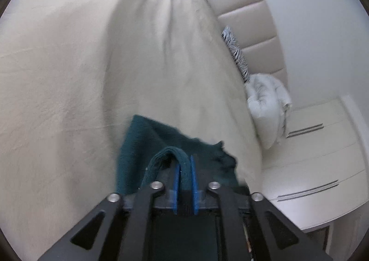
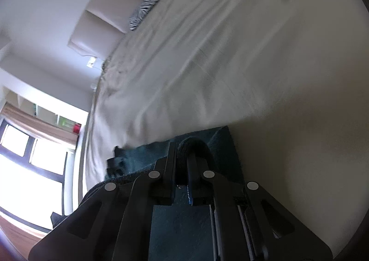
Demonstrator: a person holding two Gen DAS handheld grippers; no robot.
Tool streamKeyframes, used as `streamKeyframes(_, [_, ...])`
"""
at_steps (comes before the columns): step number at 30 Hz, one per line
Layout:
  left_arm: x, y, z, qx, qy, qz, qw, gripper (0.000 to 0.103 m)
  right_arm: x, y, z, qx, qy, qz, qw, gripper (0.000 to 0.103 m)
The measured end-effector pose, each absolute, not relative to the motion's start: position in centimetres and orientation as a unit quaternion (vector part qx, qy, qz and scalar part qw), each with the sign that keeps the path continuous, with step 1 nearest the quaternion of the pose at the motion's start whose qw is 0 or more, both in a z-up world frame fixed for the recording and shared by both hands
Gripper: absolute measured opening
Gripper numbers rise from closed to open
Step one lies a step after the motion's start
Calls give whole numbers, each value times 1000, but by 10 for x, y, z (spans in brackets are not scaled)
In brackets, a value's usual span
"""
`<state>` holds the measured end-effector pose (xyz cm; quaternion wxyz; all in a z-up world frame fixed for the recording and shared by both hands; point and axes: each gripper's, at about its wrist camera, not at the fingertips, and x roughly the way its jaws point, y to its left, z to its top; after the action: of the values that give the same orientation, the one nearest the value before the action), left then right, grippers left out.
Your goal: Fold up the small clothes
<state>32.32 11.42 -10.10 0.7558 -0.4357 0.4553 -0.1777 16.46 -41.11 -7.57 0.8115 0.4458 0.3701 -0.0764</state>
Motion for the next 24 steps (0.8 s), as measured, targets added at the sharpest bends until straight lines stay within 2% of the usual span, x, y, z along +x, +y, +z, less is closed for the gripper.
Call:
streamKeyframes(1, [320,114,-102,-433,455,-180,757,46,162,-408,-81,445,379,-80,807,8])
streamKeyframes(2, [317,114,-99,-427,452,-181,762,56,163,-408,-85,444,384,-81,805,9])
streamKeyframes(3, [311,114,-94,-417,447,-179,770,70,163,-407,-88,443,381,-78,807,9])
streamKeyframes(4, [304,116,-88,-408,440,-176,780,74,161,-405,-88,437,378,-76,813,12])
streamKeyframes(9, [277,119,-77,-385,430,-172,798,74,137,-396,-72,414,374,-86,825,30])
streamKeyframes(11, [264,116,-76,-363,432,-168,808,74,121,-391,-62,399,372,-99,832,58])
streamKeyframes(14, [241,113,-79,-337,435,-162,819,71,99,-383,-53,371,378,-99,842,59])
streamKeyframes(17, [221,104,-82,-314,440,-160,826,64,81,-371,-50,329,402,-98,849,59])
streamKeyframes(24, [187,88,-78,-226,420,-144,867,57,44,-339,-60,250,437,-109,857,56])
